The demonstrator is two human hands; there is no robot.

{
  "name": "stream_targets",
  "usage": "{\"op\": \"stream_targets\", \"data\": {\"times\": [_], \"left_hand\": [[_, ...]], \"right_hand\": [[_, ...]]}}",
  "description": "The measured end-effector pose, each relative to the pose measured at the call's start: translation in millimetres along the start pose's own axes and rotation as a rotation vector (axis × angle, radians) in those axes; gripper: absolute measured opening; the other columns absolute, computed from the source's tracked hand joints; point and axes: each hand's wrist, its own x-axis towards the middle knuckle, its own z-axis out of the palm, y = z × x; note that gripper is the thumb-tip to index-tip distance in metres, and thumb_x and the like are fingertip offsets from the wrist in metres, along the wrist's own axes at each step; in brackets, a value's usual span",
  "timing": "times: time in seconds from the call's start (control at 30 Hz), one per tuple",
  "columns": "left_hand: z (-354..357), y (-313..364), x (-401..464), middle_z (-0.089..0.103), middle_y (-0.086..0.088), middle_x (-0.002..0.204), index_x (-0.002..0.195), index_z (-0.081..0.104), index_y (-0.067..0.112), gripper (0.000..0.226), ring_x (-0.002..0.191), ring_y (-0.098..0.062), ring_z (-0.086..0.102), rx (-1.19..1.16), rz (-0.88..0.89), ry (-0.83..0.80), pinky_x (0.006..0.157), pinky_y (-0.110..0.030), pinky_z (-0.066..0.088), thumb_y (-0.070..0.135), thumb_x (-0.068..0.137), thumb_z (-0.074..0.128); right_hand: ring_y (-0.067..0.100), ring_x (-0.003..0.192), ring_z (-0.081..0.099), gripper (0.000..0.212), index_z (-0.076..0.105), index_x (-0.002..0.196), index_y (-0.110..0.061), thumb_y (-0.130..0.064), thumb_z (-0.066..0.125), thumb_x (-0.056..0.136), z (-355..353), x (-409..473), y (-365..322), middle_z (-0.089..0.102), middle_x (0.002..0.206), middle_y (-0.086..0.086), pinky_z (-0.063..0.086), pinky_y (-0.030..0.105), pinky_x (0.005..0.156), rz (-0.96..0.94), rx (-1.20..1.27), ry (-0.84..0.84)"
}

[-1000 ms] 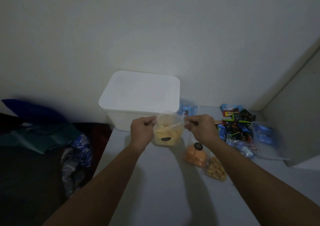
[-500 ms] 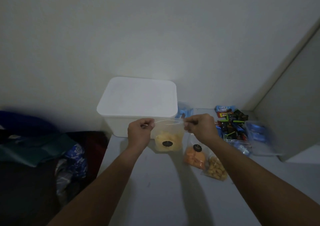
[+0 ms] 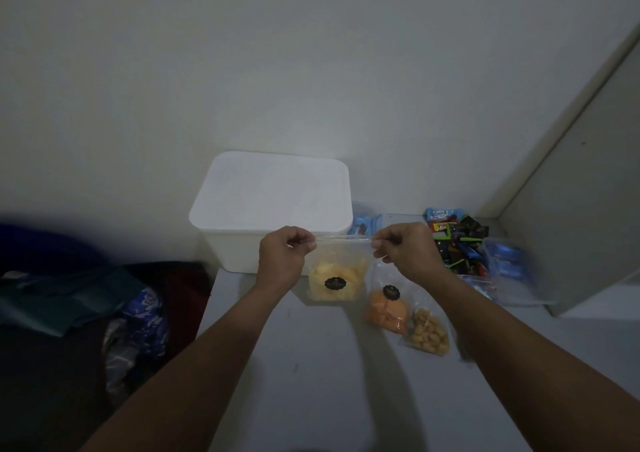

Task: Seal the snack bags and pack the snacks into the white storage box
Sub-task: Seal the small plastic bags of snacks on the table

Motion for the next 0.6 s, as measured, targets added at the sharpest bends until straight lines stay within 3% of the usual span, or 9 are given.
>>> {"op": "stream_targets", "data": {"times": [0.2,0.33,0.43,0.6], "left_hand": [[4.1,-3.7,-1.6,0.064,-0.004,0.078,0.079,0.064,0.003,0.011,0.072,-0.005,0.056,0.08,0.071,-0.012,0.065,-0.003,0.041,-0.006,0.083,0.06],[5.1,-0.6,-3.6,0.062,-0.001,0.083,0.084,0.061,0.006,0.007,0.075,-0.003,0.054,0.044,0.064,-0.036,0.068,-0.005,0.041,0.0,0.087,0.058],[4.8,0.1,-2.0,0.065,-0.002,0.087,0.087,0.064,0.007,0.002,0.077,-0.007,0.056,0.013,0.044,-0.079,0.069,-0.01,0.042,0.008,0.085,0.064],[9.1,5.0,-1.7,0.065,-0.004,0.085,0.082,0.063,0.004,0.004,0.075,-0.009,0.056,0.045,0.069,-0.044,0.065,-0.001,0.038,0.002,0.081,0.066]], "right_hand": [[0.01,0.064,0.068,0.007,0.073,0.088,-0.007,-0.008,0.067,0.085,5.5,-2.9,-2.2,0.068,0.071,-0.001,0.049,0.012,0.058,-0.012,-0.055,0.027],[0.008,0.06,0.064,0.008,0.072,0.08,-0.009,-0.005,0.066,0.084,5.3,-4.2,-2.5,0.065,0.068,-0.004,0.053,0.016,0.061,-0.034,-0.056,0.038],[0.008,0.068,0.057,0.005,0.065,0.081,-0.013,-0.011,0.065,0.086,4.2,-6.9,-3.4,0.062,0.074,-0.003,0.047,0.02,0.063,-0.103,-0.069,0.004],[0.014,0.076,0.055,0.007,0.064,0.081,-0.022,-0.02,0.071,0.082,7.7,-7.6,-9.8,0.064,0.081,-0.003,0.043,0.027,0.068,-0.183,-0.107,-0.055]]}}
